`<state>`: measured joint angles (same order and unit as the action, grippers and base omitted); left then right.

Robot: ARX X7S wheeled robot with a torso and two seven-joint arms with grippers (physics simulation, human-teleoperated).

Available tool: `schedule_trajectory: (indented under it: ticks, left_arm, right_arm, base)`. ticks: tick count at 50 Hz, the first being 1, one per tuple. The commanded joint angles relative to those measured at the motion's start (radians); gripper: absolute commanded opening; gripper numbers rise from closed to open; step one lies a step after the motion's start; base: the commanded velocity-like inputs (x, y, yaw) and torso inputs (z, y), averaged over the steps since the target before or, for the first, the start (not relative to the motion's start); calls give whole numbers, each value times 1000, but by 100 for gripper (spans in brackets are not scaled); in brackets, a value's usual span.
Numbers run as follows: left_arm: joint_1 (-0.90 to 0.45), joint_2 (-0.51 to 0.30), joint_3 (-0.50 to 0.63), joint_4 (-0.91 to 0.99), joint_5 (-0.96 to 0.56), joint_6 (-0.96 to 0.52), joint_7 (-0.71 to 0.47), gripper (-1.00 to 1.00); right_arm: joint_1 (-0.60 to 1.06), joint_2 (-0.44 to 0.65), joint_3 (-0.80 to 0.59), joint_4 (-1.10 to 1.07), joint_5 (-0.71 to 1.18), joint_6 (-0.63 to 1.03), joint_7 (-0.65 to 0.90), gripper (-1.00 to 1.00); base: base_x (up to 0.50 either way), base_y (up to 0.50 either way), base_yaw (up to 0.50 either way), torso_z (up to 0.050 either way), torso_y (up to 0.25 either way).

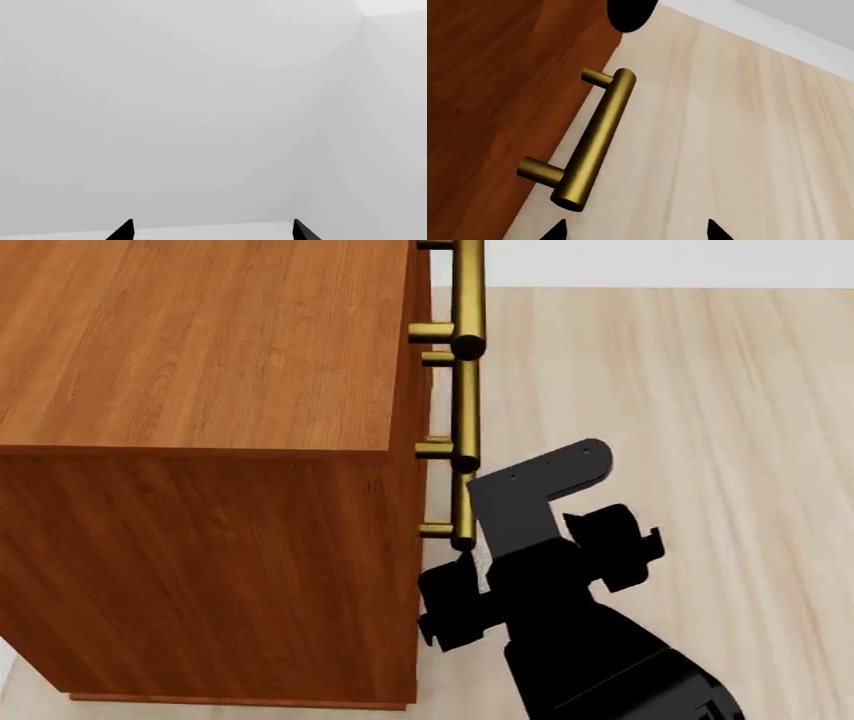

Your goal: Close the bottom drawer of the cabinet and open the top drawer.

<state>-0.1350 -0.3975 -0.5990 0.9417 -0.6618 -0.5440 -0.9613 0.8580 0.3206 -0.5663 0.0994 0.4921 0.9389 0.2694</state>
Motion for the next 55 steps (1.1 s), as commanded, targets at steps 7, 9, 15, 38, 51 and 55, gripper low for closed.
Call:
schedule_trajectory:
  ticks: [7,9,15,38,51,55]
  left_arm:
    - [-18,-26,0,5,-25,-21,-24,100]
    - [-19,-26,0,2,-25,-20,-24,100]
    - [-10,-22,1,2,-21,-9,-21,100]
    - [-15,-42,1,11,-43,-25,-47,100]
    - [-14,-50,4,9,-50,-26,-56,100]
    - [-13,-49,6,3,-48,-22,-54,100]
  right_arm:
    - [-2,-40,19,60,155,-80,-156,100]
    - [2,-45,35,77,175,-77,-171,100]
    - [-10,-37,63,54,206,-55,-155,100]
    - [-331,150,366,-642,538,230,215,100]
    - [-495,242,646,-855,739,186,342,100]
    - [-501,275,742,-900,875,178,417,100]
  base:
    - [0,0,1,0,2]
    - [0,1,2,0,0]
    - [0,1,2,0,0]
    - [0,1,1,0,1]
    - [0,0,0,0,0]
    - [0,0,0,0,0]
